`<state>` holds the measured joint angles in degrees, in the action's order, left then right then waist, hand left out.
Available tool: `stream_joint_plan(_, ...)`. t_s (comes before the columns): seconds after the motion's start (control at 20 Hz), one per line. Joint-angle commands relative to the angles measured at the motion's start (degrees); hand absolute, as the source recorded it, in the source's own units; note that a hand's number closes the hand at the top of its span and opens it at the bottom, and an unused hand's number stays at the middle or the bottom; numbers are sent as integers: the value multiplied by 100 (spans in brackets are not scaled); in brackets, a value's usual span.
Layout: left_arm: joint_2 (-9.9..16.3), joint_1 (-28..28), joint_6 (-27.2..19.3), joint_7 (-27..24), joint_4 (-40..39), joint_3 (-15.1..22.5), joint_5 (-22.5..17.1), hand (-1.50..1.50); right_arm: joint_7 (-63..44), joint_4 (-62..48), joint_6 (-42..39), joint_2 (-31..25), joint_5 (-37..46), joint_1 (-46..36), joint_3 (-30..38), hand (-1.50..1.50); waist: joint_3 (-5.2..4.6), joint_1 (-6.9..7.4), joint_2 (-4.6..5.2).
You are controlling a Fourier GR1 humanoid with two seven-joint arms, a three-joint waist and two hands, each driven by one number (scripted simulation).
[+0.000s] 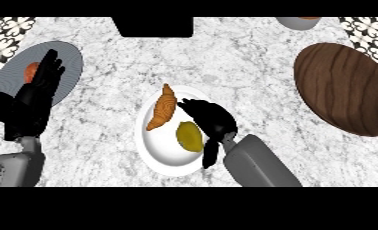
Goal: Pick the lemon from the plate and place it in the bowl
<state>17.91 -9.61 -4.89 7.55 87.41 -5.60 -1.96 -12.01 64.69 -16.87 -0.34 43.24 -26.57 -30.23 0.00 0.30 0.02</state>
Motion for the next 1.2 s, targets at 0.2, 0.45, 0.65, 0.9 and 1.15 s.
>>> stream_joint_plan(0.2, -153, -152, 22, 140, -11, -57, 161, 0, -425, -250, 49, 33, -1072, -426, -650, 150, 1, 18, 2)
stream_joint_plan(0.45, -39, -143, 268, 346, 159, -264, -22, 0, 415, -1092, 634, 33, -1020, -728, -726, 150, 1, 31, 3)
stream_joint_plan(0.65, -311, -179, 71, 57, -49, -78, 320, 0, 743, -1326, 1018, 33, -1074, -659, -879, 150, 1, 12, 5)
stream_joint_plan(0.9, -255, 125, 192, 71, 181, -151, 137, 0, -659, -2010, 1610, -401, -1133, -1039, -57, 150, -4, -49, 7)
stream_joint_plan(1.15, -158, 248, 259, -35, 242, -173, 171, 0, -2231, -2820, 2262, -1107, -1017, -1773, 877, 150, -8, 94, 38)
